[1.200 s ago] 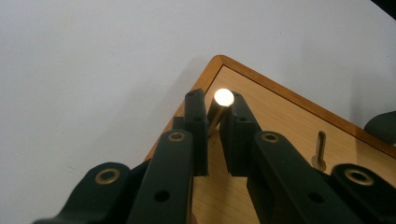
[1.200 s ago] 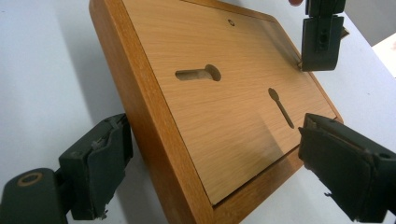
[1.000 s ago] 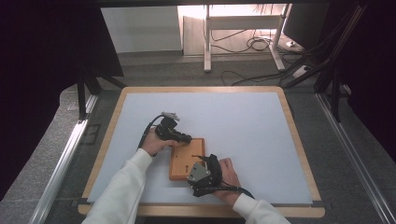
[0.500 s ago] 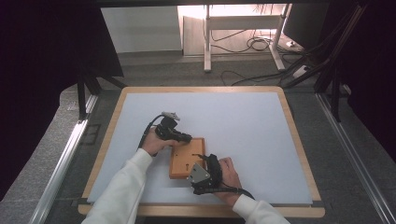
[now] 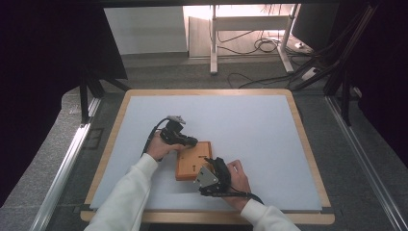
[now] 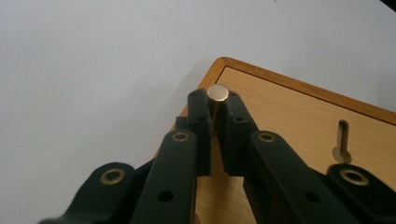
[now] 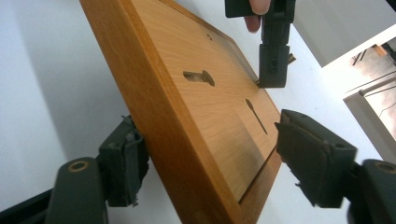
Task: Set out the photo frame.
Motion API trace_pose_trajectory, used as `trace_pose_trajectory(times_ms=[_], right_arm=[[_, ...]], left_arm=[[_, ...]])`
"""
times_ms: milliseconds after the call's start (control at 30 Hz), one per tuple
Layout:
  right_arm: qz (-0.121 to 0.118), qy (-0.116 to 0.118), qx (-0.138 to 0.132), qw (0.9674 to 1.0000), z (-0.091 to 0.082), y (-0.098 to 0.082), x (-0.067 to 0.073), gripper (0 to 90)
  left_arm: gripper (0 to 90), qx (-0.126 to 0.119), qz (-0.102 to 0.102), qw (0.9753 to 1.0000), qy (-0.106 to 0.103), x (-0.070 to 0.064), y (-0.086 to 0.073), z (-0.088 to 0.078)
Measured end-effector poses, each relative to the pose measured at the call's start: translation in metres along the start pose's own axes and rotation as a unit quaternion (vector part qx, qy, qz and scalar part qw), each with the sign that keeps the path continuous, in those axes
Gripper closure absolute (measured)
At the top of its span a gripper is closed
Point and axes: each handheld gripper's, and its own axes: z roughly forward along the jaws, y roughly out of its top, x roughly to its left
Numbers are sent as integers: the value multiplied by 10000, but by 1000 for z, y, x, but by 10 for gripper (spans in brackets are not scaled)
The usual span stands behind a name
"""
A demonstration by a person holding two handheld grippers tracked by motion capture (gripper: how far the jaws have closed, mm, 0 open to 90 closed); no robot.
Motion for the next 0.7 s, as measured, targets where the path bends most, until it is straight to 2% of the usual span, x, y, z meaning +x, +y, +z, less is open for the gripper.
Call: trace_pose_trajectory(times_ms=[167, 200, 333, 400, 700], right_arm=[[-85, -52, -9, 9999, -1, 0, -1, 350], [-103, -49, -32, 9999, -2, 0, 0, 398], [-155, -84, -74, 9998, -3, 1, 0, 439], [-316, -190, -85, 9993, -5, 2, 2, 468], [-342, -210, -92, 9992, -5, 2, 2, 478]], left_arm=[[843, -22, -23, 10000, 16, 0, 0, 0], [839, -24, -24, 10000, 20, 0, 0, 0], [833, -45, -33, 10000, 38, 0, 0, 0], [830, -48, -43, 10000, 31, 1, 0, 0], [809, -64, 29, 10000, 37, 0, 0, 0]])
